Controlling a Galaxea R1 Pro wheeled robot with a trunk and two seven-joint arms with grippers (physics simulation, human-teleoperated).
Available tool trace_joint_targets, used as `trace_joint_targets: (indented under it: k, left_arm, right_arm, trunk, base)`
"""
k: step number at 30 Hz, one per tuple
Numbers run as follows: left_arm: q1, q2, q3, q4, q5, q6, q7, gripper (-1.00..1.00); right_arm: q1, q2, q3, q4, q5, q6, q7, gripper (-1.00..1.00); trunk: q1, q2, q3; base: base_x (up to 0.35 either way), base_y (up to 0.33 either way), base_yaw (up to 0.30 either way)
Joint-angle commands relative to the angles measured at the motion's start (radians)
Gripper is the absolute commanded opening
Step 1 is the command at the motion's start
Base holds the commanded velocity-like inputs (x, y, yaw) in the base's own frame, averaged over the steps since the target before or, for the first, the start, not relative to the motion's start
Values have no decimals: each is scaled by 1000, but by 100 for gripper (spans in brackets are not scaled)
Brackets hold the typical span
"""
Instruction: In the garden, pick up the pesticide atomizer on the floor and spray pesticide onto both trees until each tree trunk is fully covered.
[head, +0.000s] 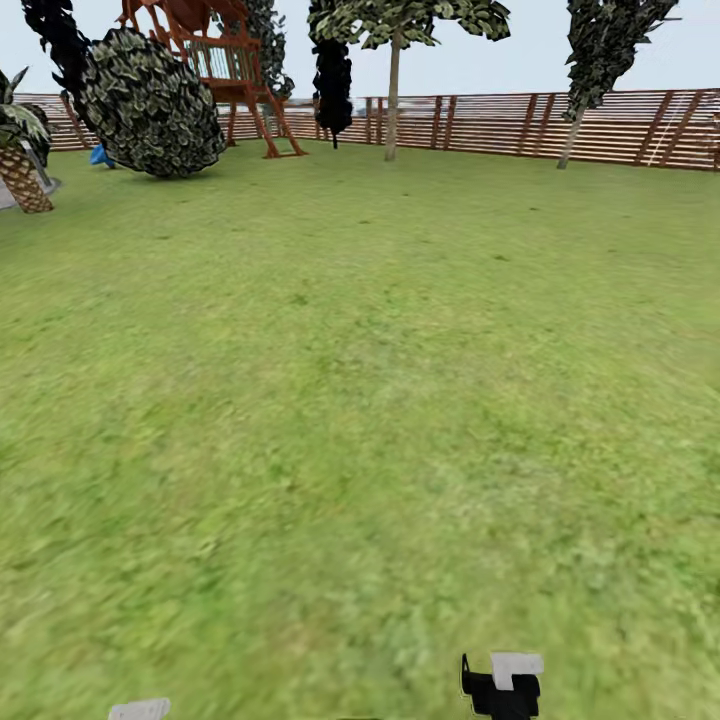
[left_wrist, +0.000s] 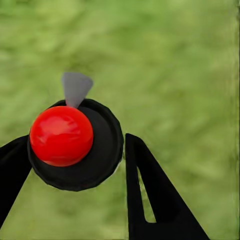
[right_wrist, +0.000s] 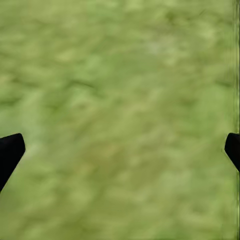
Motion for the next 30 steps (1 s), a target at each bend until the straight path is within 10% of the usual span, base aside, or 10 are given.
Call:
trace_joint_targets:
  k: [1, 30]
  left_arm:
    - [0, 0, 0, 0, 0, 0, 0, -100]
    - [0, -1, 0, -2, 9, 1, 1, -100]
  right_arm:
    - [0, 0, 0, 0, 0, 0, 0, 100]
    - [0, 0, 0, 0, 0, 0, 0, 100]
  trunk:
    - [0, 0, 0]
    - [0, 0, -13]
  base:
    - [310, -122, -282]
    - [126, -33, -282]
